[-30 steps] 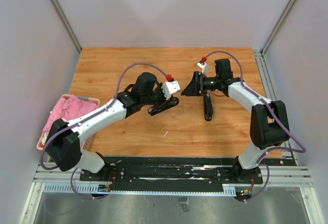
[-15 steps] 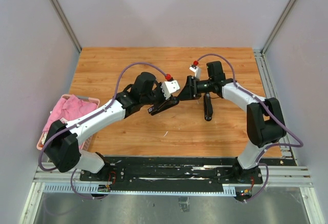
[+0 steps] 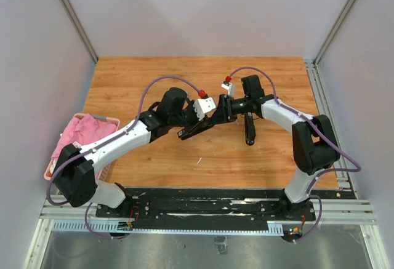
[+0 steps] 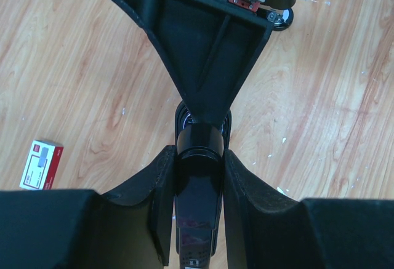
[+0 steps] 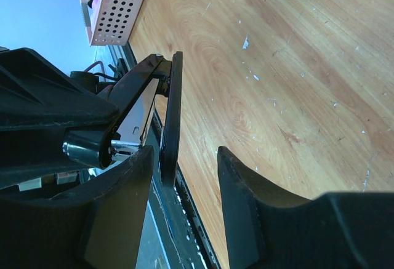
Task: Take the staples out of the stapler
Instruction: Unload the staple at the center of the board.
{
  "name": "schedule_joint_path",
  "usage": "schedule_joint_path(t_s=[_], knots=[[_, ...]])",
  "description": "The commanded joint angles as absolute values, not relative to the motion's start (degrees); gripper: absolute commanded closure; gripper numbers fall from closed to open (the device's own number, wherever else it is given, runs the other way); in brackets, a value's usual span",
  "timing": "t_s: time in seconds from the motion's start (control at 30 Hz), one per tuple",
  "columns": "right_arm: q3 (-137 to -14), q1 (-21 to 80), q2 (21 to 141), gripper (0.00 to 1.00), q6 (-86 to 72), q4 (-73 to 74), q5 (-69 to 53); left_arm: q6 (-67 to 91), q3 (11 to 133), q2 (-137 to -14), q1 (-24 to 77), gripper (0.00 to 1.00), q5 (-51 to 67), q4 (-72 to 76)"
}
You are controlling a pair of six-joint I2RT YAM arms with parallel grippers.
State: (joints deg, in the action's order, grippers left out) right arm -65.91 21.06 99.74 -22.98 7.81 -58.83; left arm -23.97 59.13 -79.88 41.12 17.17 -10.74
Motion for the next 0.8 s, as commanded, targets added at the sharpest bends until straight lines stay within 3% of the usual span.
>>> schedule_joint_path(t_s=[0.0,0.33,0.5,0.53,0.77], knots=[[-67.74,22.57,101.45,0.53,-22.37,8.68,-59.50,-23.78,59.50,-79.18,41.57,1.00,18.67,-6.33],[-68.28,23.45,102.89,0.65,-22.43,8.72,-59.30,-23.90,59.41,-79.92,42.04,1.00,19.82,-6.43],[-68.77,23.64,103.65,0.97,-22.32,8.75,-60.51,-24.08,59.24,-80.18,42.36,1.00,20.11,-6.34],[-68.86,23.64,103.71,0.99,-22.18,8.78,-60.75,-24.09,59.24,-80.14,42.36,1.00,20.20,-6.33],[-68.68,23.26,103.33,1.00,-21.71,8.85,-59.94,-23.82,58.78,-79.47,42.36,1.00,18.00,-5.28]])
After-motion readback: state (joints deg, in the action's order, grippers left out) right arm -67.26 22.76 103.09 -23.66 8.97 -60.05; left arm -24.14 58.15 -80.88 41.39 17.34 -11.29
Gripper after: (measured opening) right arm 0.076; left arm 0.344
